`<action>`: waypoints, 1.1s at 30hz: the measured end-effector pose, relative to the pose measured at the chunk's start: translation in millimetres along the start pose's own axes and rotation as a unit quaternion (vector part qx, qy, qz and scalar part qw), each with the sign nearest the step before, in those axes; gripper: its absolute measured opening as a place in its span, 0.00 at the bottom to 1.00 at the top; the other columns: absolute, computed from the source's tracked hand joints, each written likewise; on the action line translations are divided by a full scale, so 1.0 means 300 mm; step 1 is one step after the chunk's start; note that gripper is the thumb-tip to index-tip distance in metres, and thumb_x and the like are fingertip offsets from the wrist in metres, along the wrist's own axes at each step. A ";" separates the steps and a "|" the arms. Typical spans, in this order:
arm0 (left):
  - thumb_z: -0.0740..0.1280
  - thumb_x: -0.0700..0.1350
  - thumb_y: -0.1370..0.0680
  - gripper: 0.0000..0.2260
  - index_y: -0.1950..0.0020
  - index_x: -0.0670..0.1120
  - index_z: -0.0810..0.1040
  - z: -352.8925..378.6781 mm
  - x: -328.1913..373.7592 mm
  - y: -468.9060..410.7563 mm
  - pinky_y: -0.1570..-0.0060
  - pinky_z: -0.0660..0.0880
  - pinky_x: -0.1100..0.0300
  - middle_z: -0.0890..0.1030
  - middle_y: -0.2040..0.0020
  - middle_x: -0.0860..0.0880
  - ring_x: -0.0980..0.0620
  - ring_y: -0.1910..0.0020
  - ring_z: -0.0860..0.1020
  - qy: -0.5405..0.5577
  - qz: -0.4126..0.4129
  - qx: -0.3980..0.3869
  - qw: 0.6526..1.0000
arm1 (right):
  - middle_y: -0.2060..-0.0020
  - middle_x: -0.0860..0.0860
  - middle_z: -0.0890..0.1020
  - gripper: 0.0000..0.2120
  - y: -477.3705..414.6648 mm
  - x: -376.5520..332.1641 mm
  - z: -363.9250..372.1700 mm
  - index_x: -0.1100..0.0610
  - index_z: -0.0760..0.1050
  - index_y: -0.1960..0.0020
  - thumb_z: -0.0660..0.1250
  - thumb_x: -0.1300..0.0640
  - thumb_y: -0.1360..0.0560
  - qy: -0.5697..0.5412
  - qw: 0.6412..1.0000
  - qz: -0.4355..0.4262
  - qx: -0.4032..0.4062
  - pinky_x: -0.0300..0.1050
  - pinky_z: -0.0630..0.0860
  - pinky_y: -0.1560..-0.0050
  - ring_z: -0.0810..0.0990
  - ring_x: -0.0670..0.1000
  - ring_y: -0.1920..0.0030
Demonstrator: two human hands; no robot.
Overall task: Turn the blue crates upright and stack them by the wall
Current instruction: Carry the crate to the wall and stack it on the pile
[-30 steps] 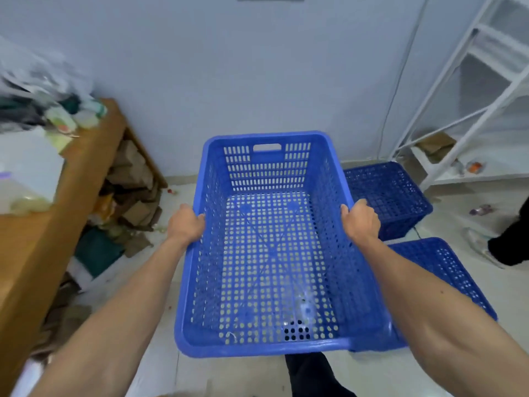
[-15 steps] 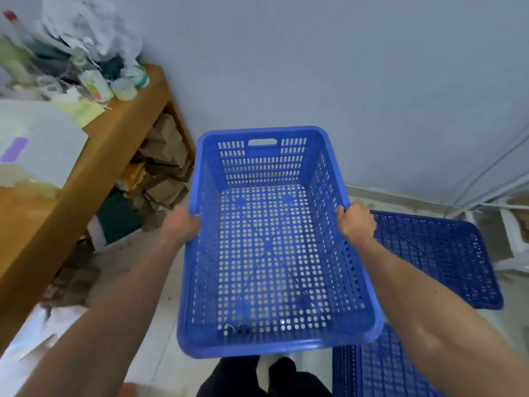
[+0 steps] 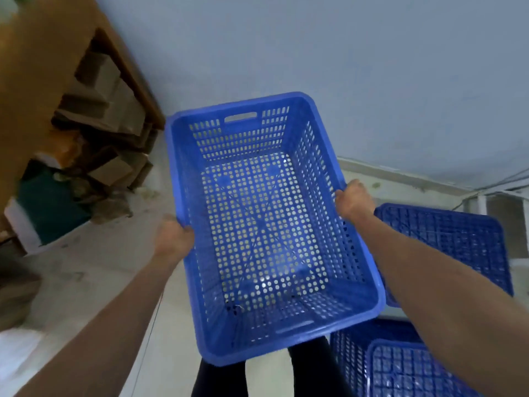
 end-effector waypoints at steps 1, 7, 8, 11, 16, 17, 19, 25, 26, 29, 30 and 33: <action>0.66 0.41 0.23 0.14 0.43 0.32 0.74 0.053 -0.009 -0.038 0.46 0.74 0.46 0.79 0.46 0.32 0.33 0.44 0.79 0.010 -0.011 -0.004 1.000 | 0.39 0.62 0.75 0.18 -0.068 -0.013 0.042 0.65 0.68 0.36 0.58 0.53 0.19 0.003 1.000 0.003 -0.001 0.56 0.74 0.43 0.77 0.65 0.41; 0.65 0.44 0.22 0.17 0.39 0.33 0.70 0.421 -0.133 -0.254 0.43 0.73 0.46 0.78 0.42 0.31 0.32 0.41 0.77 0.037 -0.098 0.007 0.994 | 0.37 0.63 0.73 0.20 -0.477 -0.126 0.362 0.67 0.68 0.33 0.60 0.55 0.20 0.059 0.997 -0.036 -0.017 0.56 0.73 0.40 0.75 0.66 0.38; 0.66 0.44 0.22 0.17 0.39 0.33 0.70 0.482 -0.158 -0.282 0.44 0.73 0.46 0.78 0.42 0.31 0.32 0.42 0.77 0.046 -0.114 0.006 0.992 | 0.37 0.63 0.73 0.20 -0.538 -0.151 0.409 0.66 0.69 0.34 0.60 0.55 0.21 0.069 0.996 -0.048 -0.020 0.56 0.73 0.41 0.76 0.66 0.38; 0.66 0.44 0.22 0.17 0.40 0.34 0.70 0.627 -0.222 -0.328 0.45 0.73 0.46 0.79 0.44 0.32 0.32 0.44 0.77 0.084 -0.156 0.015 0.984 | 0.38 0.61 0.75 0.17 -0.687 -0.230 0.518 0.65 0.71 0.36 0.61 0.57 0.22 0.079 0.993 -0.085 -0.023 0.53 0.75 0.44 0.78 0.63 0.40; 0.65 0.43 0.21 0.14 0.41 0.35 0.69 0.811 -0.225 -0.316 0.48 0.72 0.46 0.79 0.45 0.32 0.32 0.45 0.77 0.153 -0.213 0.043 0.964 | 0.37 0.61 0.73 0.18 -0.866 -0.350 0.604 0.64 0.70 0.35 0.61 0.57 0.22 0.081 0.986 -0.142 -0.013 0.55 0.73 0.40 0.76 0.64 0.38; 0.65 0.43 0.21 0.14 0.41 0.35 0.69 0.847 -0.215 -0.307 0.49 0.71 0.47 0.78 0.45 0.33 0.32 0.45 0.77 0.166 -0.223 0.045 0.959 | 0.36 0.61 0.72 0.18 -0.894 -0.369 0.613 0.64 0.70 0.35 0.62 0.57 0.22 0.082 0.985 -0.151 -0.009 0.55 0.72 0.39 0.75 0.64 0.37; 0.64 0.43 0.20 0.14 0.40 0.35 0.68 0.921 -0.199 -0.290 0.51 0.69 0.49 0.78 0.45 0.33 0.33 0.45 0.77 0.194 -0.243 0.045 0.949 | 0.35 0.60 0.70 0.19 -0.933 -0.405 0.630 0.64 0.69 0.33 0.62 0.58 0.22 0.088 0.982 -0.169 0.002 0.56 0.71 0.38 0.73 0.64 0.36; 0.63 0.43 0.19 0.14 0.38 0.36 0.67 1.113 -0.132 -0.280 0.52 0.72 0.51 0.77 0.47 0.38 0.43 0.54 0.73 0.282 -0.270 0.043 0.920 | 0.35 0.61 0.70 0.20 -1.042 -0.500 0.647 0.65 0.69 0.33 0.63 0.59 0.23 0.101 0.973 -0.205 0.018 0.57 0.70 0.36 0.71 0.64 0.36; 0.62 0.42 0.19 0.13 0.39 0.37 0.66 1.130 -0.119 -0.283 0.51 0.72 0.51 0.76 0.48 0.40 0.43 0.54 0.73 0.291 -0.272 0.040 0.917 | 0.35 0.61 0.70 0.21 -1.060 -0.513 0.649 0.64 0.69 0.32 0.63 0.58 0.23 0.110 0.972 -0.205 0.015 0.57 0.70 0.36 0.71 0.64 0.36; 0.63 0.43 0.20 0.10 0.42 0.41 0.66 1.186 -0.096 -0.301 0.48 0.77 0.47 0.75 0.51 0.44 0.43 0.56 0.74 0.322 -0.277 0.027 0.905 | 0.34 0.60 0.68 0.23 -1.112 -0.535 0.673 0.62 0.68 0.30 0.64 0.55 0.23 0.134 0.969 -0.208 -0.013 0.59 0.70 0.36 0.72 0.64 0.36; 0.63 0.42 0.20 0.09 0.42 0.42 0.66 1.205 -0.093 -0.306 0.49 0.78 0.46 0.75 0.53 0.45 0.45 0.57 0.75 0.333 -0.281 0.021 0.900 | 0.34 0.60 0.68 0.24 -1.128 -0.534 0.685 0.62 0.67 0.30 0.64 0.55 0.23 0.137 0.968 -0.207 -0.027 0.60 0.70 0.35 0.72 0.64 0.36; 0.61 0.42 0.19 0.08 0.42 0.43 0.66 1.250 -0.093 -0.311 0.50 0.80 0.43 0.74 0.56 0.49 0.51 0.60 0.76 0.354 -0.293 0.014 0.888 | 0.33 0.60 0.67 0.26 -1.163 -0.526 0.719 0.62 0.67 0.28 0.65 0.53 0.23 0.127 0.968 -0.205 -0.074 0.61 0.70 0.34 0.72 0.66 0.35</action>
Point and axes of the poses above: each hand's wrist, its own y-axis away from the middle knuckle, its own z-axis out of the palm, x = y × z, the point moved 9 cm from there along -y, towards the middle knuckle
